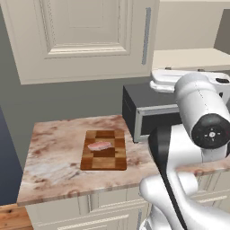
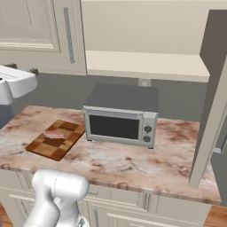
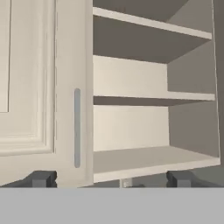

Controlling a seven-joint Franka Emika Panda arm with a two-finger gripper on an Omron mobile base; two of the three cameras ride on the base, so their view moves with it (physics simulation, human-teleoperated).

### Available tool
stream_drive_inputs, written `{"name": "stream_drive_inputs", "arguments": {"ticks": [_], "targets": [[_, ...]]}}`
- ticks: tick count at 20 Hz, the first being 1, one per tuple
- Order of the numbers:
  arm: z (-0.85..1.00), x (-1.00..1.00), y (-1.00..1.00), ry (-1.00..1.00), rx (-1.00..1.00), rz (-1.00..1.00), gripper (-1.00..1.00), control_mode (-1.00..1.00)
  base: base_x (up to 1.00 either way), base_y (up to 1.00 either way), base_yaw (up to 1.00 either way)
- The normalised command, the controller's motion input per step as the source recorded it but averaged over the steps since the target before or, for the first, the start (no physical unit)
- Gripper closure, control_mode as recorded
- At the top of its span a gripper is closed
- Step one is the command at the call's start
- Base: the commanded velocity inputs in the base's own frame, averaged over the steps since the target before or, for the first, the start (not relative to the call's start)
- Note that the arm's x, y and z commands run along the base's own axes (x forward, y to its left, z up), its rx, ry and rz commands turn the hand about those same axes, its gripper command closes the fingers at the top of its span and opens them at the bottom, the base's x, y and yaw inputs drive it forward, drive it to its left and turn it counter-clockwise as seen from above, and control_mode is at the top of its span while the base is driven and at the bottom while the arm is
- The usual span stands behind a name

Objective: Open the cabinet, retrieve the rolling pin, and place it next to the meat on the cutting board to prepare for tenderizing.

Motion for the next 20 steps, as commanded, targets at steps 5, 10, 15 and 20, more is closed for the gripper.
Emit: {"name": "stream_drive_inputs", "arguments": {"ticks": [5,10,15,20], "targets": [[0.16,0.32,0.02,-0.22,-0.02,0.12,-1.0,-1.0,0.0,0.0,0.0],[0.0,0.57,0.06,0.05,-0.02,0.01,-1.0,-1.0,0.0,0.0,0.0],[0.0,0.74,0.04,0.17,-0.02,0.0,-1.0,-1.0,0.0,0.0,0.0],[0.0,0.63,0.0,0.1,0.0,0.0,-1.0,-1.0,0.0,0.0,0.0]]}}
